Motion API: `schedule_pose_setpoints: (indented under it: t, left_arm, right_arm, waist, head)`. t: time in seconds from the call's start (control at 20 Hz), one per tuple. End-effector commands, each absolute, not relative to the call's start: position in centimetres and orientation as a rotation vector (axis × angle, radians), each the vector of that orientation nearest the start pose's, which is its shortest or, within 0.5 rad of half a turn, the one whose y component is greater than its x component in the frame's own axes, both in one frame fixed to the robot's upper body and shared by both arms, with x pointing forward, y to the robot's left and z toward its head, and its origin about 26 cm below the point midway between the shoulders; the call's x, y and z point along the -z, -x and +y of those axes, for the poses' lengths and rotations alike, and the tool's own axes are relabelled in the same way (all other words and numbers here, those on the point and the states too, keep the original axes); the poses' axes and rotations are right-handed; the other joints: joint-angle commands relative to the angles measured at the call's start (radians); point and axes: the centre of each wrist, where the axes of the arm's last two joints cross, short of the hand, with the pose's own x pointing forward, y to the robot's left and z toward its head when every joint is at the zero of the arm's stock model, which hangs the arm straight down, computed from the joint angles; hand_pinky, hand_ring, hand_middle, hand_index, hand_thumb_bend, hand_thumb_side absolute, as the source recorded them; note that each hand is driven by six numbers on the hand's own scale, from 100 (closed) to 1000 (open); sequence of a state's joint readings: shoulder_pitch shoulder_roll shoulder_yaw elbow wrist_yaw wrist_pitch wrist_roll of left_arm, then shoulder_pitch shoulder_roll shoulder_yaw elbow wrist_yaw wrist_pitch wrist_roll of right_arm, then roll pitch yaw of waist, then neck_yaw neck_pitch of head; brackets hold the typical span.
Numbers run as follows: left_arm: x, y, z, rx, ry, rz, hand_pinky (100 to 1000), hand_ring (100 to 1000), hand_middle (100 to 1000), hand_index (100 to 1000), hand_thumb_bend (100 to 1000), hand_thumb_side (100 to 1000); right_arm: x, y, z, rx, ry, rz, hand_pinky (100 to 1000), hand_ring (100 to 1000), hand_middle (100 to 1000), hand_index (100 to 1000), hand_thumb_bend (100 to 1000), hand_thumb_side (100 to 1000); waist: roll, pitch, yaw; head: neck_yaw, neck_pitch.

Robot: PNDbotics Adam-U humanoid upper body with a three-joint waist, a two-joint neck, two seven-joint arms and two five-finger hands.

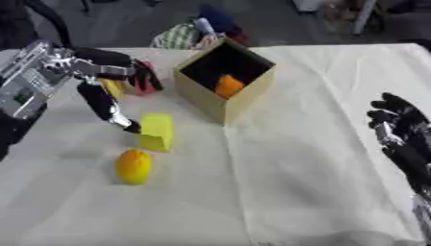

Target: Pick up objects on the table and place them in the box.

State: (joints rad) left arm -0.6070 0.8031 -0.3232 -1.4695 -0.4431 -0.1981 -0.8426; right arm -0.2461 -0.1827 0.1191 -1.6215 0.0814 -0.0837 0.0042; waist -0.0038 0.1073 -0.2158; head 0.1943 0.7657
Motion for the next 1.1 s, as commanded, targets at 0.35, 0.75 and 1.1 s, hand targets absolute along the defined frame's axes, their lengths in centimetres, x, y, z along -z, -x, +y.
schedule_pose_setpoints:
  t: [0.35,0.75,1.1]
  left_arm:
    - [-18.5,-40.4,31.6,1.849,-0.575,-1.077,780,782,819,898,552,319]
    - [-15.2,-40.9,30.5,1.882,-0.668,-1.078,741,747,780,849,549,324]
    - [-15.3,-41.1,30.3,1.916,-0.758,-1.135,525,490,488,589,465,100]
  right_arm:
    - [-8.0,-33.2,-22.9,-0.397,0.067,-1.938,782,800,788,902,100,480]
    - [-8.1,-33.3,-22.6,-0.399,0.058,-1.943,782,800,788,902,100,479]
    - [-8.0,-33.2,-22.7,-0.394,0.062,-1.940,782,800,787,902,100,480]
  waist:
    - [-0.001,-0.029,0.001]
    - [-0.005,-0.026,0.000]
    - [-0.005,-0.028,-0.002]
  head:
    - [-0.007,0.004]
    - [-0.012,0.004]
    - [-0.014,0.004]
